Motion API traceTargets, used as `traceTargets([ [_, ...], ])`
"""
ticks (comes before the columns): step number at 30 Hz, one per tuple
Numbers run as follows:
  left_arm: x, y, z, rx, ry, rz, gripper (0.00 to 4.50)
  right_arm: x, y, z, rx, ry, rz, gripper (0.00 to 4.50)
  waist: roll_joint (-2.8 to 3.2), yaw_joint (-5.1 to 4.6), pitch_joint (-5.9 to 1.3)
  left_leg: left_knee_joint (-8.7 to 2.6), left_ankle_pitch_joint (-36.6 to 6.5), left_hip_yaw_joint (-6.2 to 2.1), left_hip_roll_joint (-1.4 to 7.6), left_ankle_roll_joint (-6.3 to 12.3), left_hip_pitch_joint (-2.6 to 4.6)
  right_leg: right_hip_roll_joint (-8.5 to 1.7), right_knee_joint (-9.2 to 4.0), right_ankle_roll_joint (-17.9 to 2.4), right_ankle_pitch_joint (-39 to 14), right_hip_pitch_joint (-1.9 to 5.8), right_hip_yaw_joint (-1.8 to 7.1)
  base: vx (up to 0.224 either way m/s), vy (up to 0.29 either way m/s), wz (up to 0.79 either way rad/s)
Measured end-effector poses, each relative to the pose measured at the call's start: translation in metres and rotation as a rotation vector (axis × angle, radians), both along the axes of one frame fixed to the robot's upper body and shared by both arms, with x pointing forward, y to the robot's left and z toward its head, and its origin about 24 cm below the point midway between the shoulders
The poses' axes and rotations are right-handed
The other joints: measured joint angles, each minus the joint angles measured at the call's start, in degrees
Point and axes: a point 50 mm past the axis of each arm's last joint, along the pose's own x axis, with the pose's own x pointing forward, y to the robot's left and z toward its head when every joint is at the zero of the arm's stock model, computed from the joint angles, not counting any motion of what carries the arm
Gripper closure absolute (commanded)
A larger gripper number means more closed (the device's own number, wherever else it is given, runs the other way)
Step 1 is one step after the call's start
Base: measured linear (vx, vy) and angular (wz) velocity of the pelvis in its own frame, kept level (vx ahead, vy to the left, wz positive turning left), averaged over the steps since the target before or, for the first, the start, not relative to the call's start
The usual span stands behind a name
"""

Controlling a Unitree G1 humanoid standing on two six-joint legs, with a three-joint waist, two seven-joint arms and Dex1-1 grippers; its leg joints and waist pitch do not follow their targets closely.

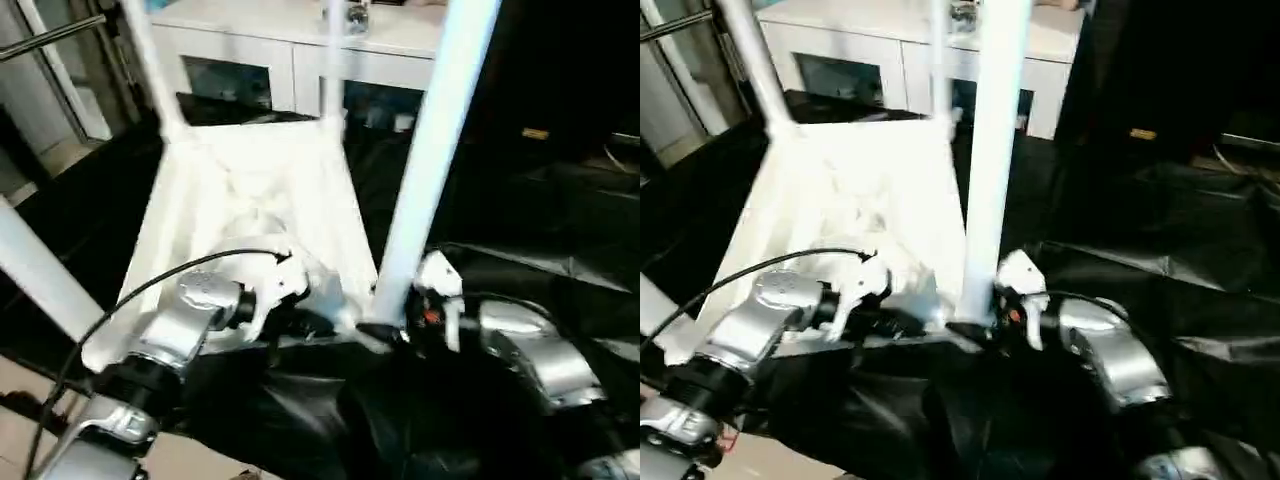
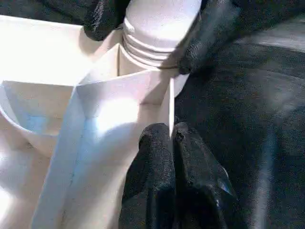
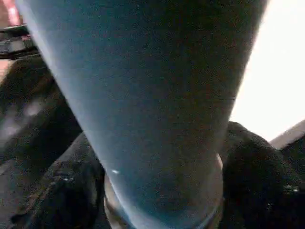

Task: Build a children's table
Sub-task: Rotate leg to tighten

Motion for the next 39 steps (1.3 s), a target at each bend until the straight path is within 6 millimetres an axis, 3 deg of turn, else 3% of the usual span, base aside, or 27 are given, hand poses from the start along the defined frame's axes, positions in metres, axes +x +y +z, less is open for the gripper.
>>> traceTargets([
  [8, -0.002, 0.005, 0.001, 0.004, 0.017, -0.026, 4.50, -0.005, 0.002, 0.001, -0.008, 0.019, 0.070, 1.77, 0.00, -0.01, 0.00, 0.12, -0.1, 0.01, 0.05, -0.30, 0.01, 0.00, 0.08, 0.0, 0.0, 0.05, -0.01, 0.000, 0.000, 0.00],
  [13, -0.001, 0.001, -0.001, -0.007, 0.012, -0.012, 4.50, -0.006, 0.001, -0.001, -0.004, 0.028, 0.043, 1.83, 0.00, 0.04, 0.00, 0.15, -0.1, 0.01, 0.06, -0.29, 0.02, 0.00, 0.11, 0.0, 0.0, 0.09, -0.01, 0.000, 0.000, 0.00],
  [17, 0.007, -0.007, -0.003, -0.015, -0.024, 0.107, 4.50, 0.004, 0.004, -0.007, 0.013, 0.011, -0.140, 1.83, -0.07, -0.29, 0.02, 0.29, -0.1, 0.01, 0.07, -0.33, 0.30, -0.01, 0.14, 0.0, 0.2, 0.34, 0.02, 0.000, 0.000, 0.00],
  [25, 0.024, -0.039, -0.009, -0.006, -0.065, 0.355, 4.50, 0.036, 0.019, -0.014, -0.002, -0.003, -0.602, 1.83, -0.02, -1.97, -0.04, 0.21, -0.1, 0.03, 0.04, -0.40, 0.57, -0.01, 0.01, 0.3, 0.2, 0.55, 0.07, 0.000, 0.000, 0.00],
  [29, 0.024, -0.046, -0.010, 0.012, -0.090, 0.372, 4.50, 0.039, 0.023, -0.015, -0.046, -0.025, -0.661, 1.83, 0.02, -1.99, -0.08, 0.16, -0.1, -0.02, 0.04, -0.40, 0.63, -0.01, -0.05, 0.4, 0.2, 0.70, 0.04, 0.000, 0.000, 0.00],
  [30, 0.024, -0.046, -0.010, 0.013, -0.090, 0.369, 4.50, 0.039, 0.024, -0.015, -0.046, -0.026, -0.658, 1.27, 0.06, -2.00, -0.11, 0.16, -0.1, -0.02, 0.03, -0.40, 0.62, -0.01, -0.07, 0.4, 0.2, 0.71, 0.04, 0.000, 0.000, 0.00],
  [31, 0.024, -0.045, -0.010, 0.013, -0.090, 0.367, 4.50, 0.039, 0.024, -0.015, -0.044, -0.026, -0.656, 1.13, 0.07, -2.00, -0.11, 0.15, -0.1, -0.02, 0.03, -0.40, 0.61, -0.01, -0.08, 0.4, 0.2, 0.71, 0.04, 0.000, 0.000, 0.00],
  [33, 0.024, -0.045, -0.009, 0.012, -0.091, 0.360, 4.50, 0.039, 0.024, -0.015, -0.037, -0.023, -0.641, 1.14, 0.03, -1.99, -0.09, 0.14, -0.1, -0.02, 0.03, -0.40, 0.56, -0.01, -0.10, 0.4, 0.2, 0.67, 0.04, 0.000, 0.000, 0.00],
  [36, 0.023, -0.042, -0.007, 0.009, -0.090, 0.331, 4.50, 0.038, 0.022, -0.013, -0.041, -0.045, -0.576, 0.71, -0.01, -2.08, -0.07, 0.13, -0.1, -0.02, 0.03, -0.40, 0.51, -0.01, -0.13, 0.4, 0.2, 0.57, 0.05, 0.000, 0.000, 0.00],
  [39, 0.022, -0.039, -0.005, 0.001, -0.090, 0.300, 4.50, 0.036, 0.020, -0.011, -0.043, -0.064, -0.503, 0.71, -0.02, -2.06, -0.06, 0.10, -0.1, -0.02, 0.03, -0.41, 0.39, -0.01, -0.06, 0.0, 0.5, 0.44, 0.05, 0.000, 0.000, 0.00],
])
